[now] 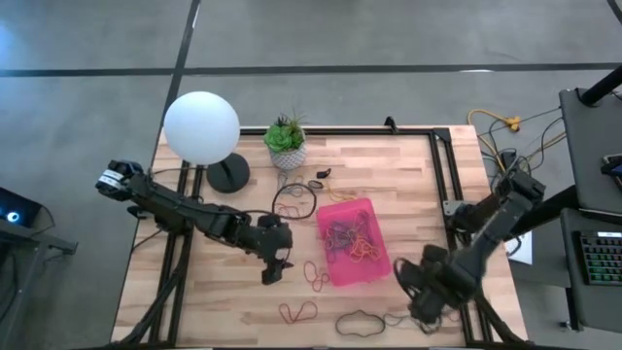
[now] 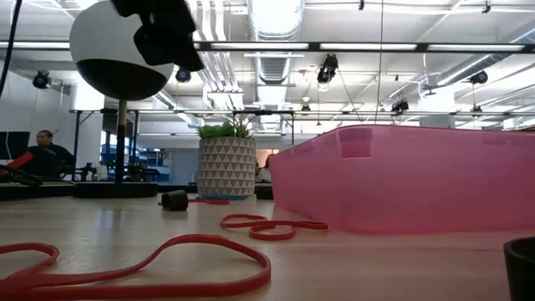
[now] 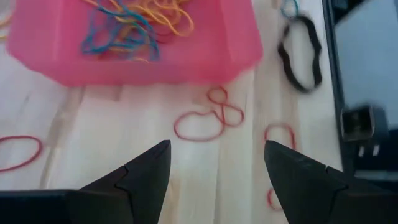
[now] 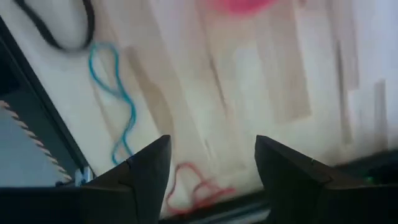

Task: Pick and place rubber bands into bin
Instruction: Put the black rubber band into the red bin, then put the red rubber band into the red bin, then put the bottom blue rubber band into the red bin

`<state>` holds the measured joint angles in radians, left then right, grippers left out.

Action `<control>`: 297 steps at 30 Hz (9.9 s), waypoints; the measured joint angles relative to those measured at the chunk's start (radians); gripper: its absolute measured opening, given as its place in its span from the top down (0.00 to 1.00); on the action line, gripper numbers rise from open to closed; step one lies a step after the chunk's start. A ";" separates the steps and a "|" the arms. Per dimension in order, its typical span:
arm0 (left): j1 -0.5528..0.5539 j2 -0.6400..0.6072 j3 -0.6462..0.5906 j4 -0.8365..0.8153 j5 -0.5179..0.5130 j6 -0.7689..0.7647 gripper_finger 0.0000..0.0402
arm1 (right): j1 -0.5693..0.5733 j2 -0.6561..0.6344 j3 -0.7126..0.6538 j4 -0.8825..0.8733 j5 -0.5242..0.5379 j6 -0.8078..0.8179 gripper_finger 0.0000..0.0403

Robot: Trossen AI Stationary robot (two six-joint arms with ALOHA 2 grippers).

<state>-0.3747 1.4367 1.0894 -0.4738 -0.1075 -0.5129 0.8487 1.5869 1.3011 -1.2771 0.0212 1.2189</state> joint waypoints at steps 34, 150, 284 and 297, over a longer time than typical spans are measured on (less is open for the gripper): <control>0.229 0.151 -0.157 -0.038 0.024 0.890 0.53 | 0.087 0.083 -0.002 0.104 0.061 0.263 0.46; 0.533 0.340 -0.029 -0.056 0.099 0.730 0.42 | -0.033 0.078 0.012 0.050 0.131 0.134 0.46; -0.041 0.050 0.113 -0.395 -0.147 0.013 0.47 | 0.049 0.131 0.055 0.125 0.282 0.468 0.98; -0.041 0.049 0.076 -0.322 -0.185 0.013 0.47 | -0.303 -0.055 0.154 0.110 0.470 0.099 0.98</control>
<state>-0.4160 1.4860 1.1652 -0.7955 -0.2928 -0.4995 0.5458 1.5324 1.4554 -1.1667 0.4916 1.3178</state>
